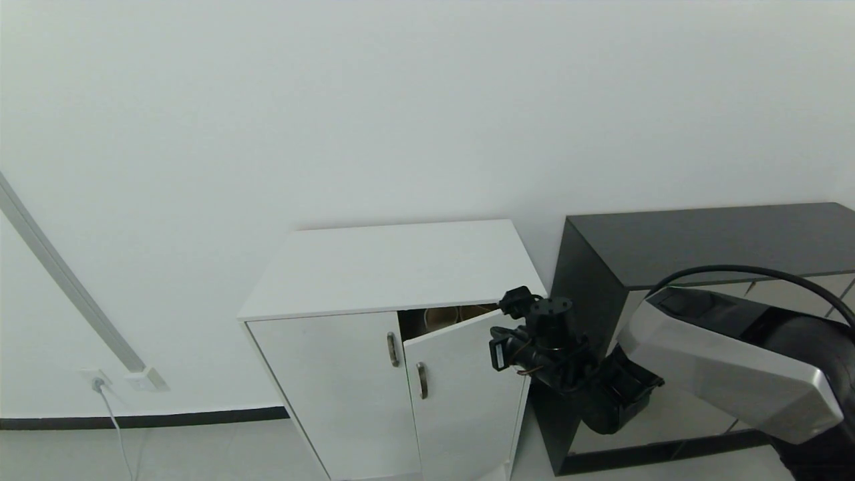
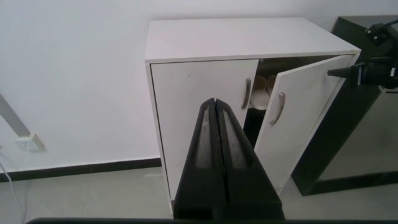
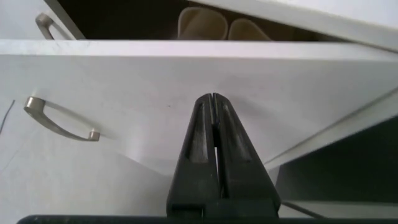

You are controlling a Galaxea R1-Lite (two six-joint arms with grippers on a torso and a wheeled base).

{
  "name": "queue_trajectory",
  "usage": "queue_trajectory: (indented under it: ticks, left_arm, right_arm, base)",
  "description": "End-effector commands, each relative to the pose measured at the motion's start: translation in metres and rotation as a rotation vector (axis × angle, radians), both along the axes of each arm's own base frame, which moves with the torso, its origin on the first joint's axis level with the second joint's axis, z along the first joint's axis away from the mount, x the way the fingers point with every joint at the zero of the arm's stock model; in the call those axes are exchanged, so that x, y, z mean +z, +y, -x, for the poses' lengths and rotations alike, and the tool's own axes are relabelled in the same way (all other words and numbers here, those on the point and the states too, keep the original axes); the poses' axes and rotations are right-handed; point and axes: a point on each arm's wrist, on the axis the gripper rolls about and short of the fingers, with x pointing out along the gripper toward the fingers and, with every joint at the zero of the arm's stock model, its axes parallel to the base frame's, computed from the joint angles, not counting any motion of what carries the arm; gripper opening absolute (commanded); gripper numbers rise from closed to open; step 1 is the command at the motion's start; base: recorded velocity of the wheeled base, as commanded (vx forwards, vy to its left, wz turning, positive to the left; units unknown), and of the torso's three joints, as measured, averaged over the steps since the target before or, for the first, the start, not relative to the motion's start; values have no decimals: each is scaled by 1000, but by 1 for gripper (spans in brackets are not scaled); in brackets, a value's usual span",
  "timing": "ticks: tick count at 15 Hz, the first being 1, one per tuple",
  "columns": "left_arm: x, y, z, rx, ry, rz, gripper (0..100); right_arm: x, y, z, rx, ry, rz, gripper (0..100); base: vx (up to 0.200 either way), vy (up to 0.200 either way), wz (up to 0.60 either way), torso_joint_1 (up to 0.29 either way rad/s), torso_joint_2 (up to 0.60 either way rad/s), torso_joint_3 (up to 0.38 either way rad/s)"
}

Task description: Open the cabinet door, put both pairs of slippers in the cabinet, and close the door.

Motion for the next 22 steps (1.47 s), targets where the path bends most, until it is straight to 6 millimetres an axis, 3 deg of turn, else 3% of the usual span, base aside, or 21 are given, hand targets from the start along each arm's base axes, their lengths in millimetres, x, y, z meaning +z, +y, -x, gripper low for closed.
queue_trajectory:
  ticks: [1,6,22]
  left_arm:
    - [0,0,0,0,2,0,0]
    - [0,0,0,0,1,0,0]
    - [0,0,0,0,1,0,0]
  right_arm:
    - [-1,3,-2,4,-5,-3,0]
    - [3,7,-7,8,-28,-21,0]
    - [-10,15,-19,10,-88,-61,0]
  base:
    - [0,0,0,0,0,0]
    - [0,0,0,0,0,0]
    - [0,0,0,0,0,0]
